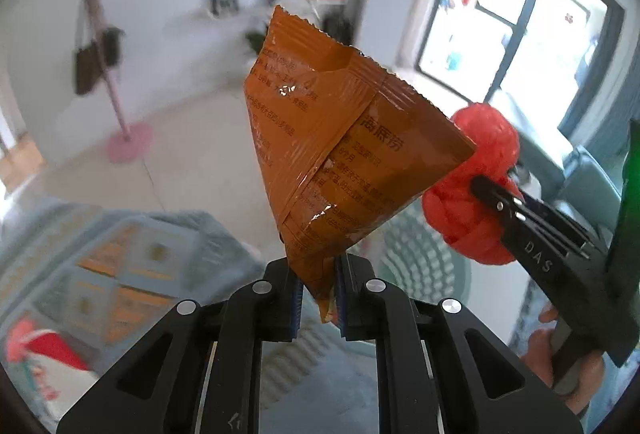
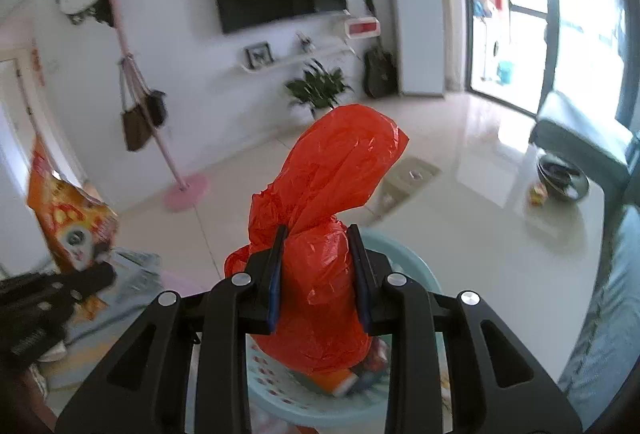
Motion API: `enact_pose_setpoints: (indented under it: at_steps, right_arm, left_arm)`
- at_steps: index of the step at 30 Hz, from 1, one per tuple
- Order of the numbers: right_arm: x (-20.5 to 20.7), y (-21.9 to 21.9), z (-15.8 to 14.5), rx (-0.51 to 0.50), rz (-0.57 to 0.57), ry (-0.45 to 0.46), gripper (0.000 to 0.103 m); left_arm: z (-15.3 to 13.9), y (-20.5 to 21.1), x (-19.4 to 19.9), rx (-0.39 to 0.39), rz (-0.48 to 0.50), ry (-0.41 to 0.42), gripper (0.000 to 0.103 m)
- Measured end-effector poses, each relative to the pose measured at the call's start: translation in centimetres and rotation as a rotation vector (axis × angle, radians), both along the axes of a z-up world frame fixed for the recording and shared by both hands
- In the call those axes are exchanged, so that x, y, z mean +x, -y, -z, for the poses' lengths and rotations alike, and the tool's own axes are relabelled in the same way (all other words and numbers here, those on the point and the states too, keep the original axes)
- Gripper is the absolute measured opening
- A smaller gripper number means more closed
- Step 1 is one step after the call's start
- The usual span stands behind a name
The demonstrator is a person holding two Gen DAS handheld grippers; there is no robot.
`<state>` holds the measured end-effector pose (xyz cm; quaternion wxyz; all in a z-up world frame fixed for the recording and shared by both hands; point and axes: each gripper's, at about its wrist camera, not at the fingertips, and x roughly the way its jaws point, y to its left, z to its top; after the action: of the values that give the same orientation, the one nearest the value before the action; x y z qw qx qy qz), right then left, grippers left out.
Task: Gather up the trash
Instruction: 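Carry the snack bag and red bag over the teal basket and open both tools, then grasp the white polka-dot napkin with the left tool while the right tool grasps the red-and-white paper cup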
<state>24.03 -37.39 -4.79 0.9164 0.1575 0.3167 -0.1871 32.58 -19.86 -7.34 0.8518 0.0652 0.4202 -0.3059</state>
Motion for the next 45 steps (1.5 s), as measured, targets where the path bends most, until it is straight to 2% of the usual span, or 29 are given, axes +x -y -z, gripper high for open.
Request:
enact_pose_setpoints:
  at_steps: [3, 7, 10, 11, 12, 13, 14, 17, 21, 30, 39, 45]
  right_arm:
    - [0.3, 1.4, 2.8, 0.031, 0.007, -0.092, 0.026]
    - [0.5, 2.5, 5.4, 0.077, 0.022, -0.155, 0.029]
    - [0.2, 3.1, 6.3, 0.087, 0.028, -0.174, 0.031]
    - [0.1, 3.3, 6.5, 0.097, 0.025, -0.176, 0.032]
    - [0.0, 3.5, 6.6, 0.102, 0.027, -0.178, 0.038]
    - [-0.1, 3.7, 6.6, 0.109, 0.029, -0.174, 0.045]
    - [-0.4, 3.8, 6.6, 0.110, 0.027, -0.170, 0.047]
    - [-0.7, 3.7, 6.1, 0.108, 0.020, -0.156, 0.051]
    - [-1.4, 3.3, 4.9, 0.114, 0.018, -0.128, 0.053]
    - [-2.5, 0.5, 0.5, 0.083, -0.040, -0.035, 0.056]
    - [-3.1, -6.4, -4.5, 0.006, -0.201, 0.083, 0.060]
    - [-2.6, -11.5, -6.6, -0.026, -0.315, 0.133, 0.064]
  left_arm:
    - [3.1, 1.9, 0.5, 0.029, 0.037, -0.082, 0.012]
    - [5.5, 3.9, 1.2, 0.040, 0.070, -0.163, 0.013]
    - [6.3, 4.3, 1.3, 0.044, 0.075, -0.171, 0.022]
    - [6.5, 4.3, 1.2, 0.039, 0.076, -0.170, 0.038]
    - [6.5, 4.1, 0.8, 0.031, 0.072, -0.171, 0.056]
    - [6.5, 4.0, 0.7, 0.019, 0.057, -0.166, 0.062]
    - [6.4, 3.8, 0.6, 0.006, 0.056, -0.162, 0.067]
    - [5.9, 3.4, 0.2, -0.021, 0.067, -0.165, 0.071]
    - [5.0, 2.7, -0.4, -0.039, 0.056, -0.140, 0.072]
    - [0.7, -0.9, -3.4, -0.098, 0.011, -0.029, 0.072]
    - [-3.4, -9.1, -6.9, -0.180, -0.111, 0.073, 0.072]
    - [-5.3, -16.6, -8.4, -0.174, -0.280, 0.138, 0.076]
